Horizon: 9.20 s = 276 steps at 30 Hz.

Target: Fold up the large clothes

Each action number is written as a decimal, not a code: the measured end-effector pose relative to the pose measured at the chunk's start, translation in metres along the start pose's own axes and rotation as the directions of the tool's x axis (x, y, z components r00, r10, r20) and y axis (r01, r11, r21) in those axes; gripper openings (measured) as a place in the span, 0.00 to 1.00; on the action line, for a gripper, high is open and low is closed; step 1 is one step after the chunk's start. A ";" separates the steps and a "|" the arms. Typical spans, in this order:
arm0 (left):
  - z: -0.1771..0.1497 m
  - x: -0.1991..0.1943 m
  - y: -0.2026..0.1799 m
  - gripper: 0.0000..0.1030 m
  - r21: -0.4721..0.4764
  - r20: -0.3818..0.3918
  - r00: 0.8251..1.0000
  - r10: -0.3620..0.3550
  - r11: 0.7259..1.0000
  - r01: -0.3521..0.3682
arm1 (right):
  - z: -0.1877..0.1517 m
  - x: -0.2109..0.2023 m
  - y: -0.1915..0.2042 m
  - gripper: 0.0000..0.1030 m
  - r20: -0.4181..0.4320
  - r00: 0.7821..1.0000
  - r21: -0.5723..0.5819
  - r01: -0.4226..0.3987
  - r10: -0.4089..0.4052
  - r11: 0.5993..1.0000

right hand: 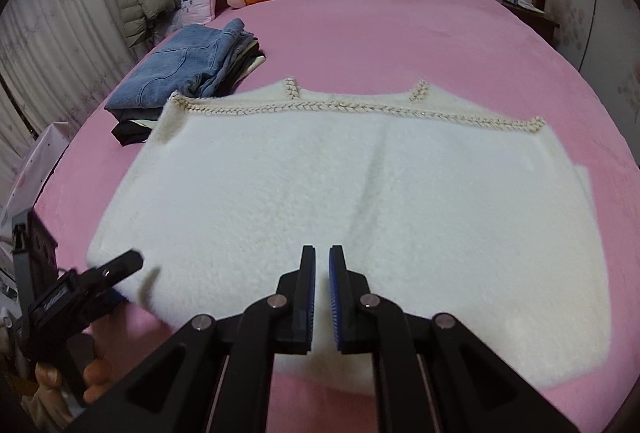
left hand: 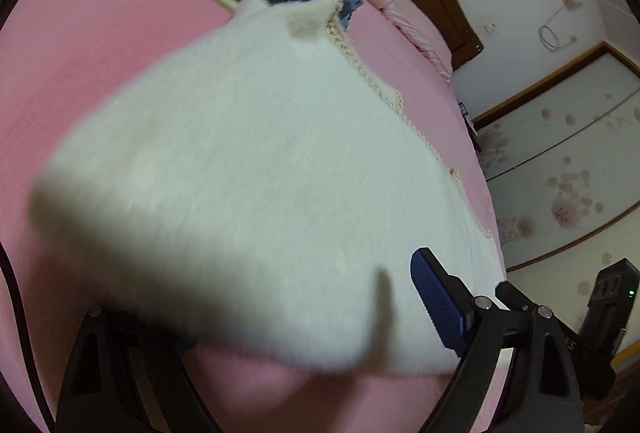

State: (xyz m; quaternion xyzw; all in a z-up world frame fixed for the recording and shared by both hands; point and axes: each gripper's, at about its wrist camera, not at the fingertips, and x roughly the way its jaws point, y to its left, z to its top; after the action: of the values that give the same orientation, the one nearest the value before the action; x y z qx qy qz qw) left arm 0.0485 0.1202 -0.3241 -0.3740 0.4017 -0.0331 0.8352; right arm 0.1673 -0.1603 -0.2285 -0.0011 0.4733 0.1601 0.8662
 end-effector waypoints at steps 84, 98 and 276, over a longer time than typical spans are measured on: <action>-0.028 0.115 -0.236 0.71 0.650 -0.251 0.919 0.304 0.756 -0.072 | -0.032 -0.084 -0.196 0.06 -0.073 0.995 0.279 0.092 -0.074 0.956; -0.050 0.121 -0.251 0.77 0.759 -0.185 0.904 0.385 0.641 -0.117 | -0.075 -0.047 -0.200 0.10 -0.103 0.982 0.343 0.181 -0.155 0.922; 0.034 -0.027 -0.226 0.71 0.501 -0.350 0.850 0.394 0.845 -0.185 | 0.021 -0.107 -0.127 0.38 -0.193 0.910 0.349 -0.287 0.368 0.892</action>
State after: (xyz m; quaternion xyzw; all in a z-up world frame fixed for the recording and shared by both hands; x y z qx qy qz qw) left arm 0.1091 -0.0122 -0.1463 -0.0865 0.6142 -0.0788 0.7805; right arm 0.1664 -0.3068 -0.1478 0.1961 0.5927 0.2261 0.7478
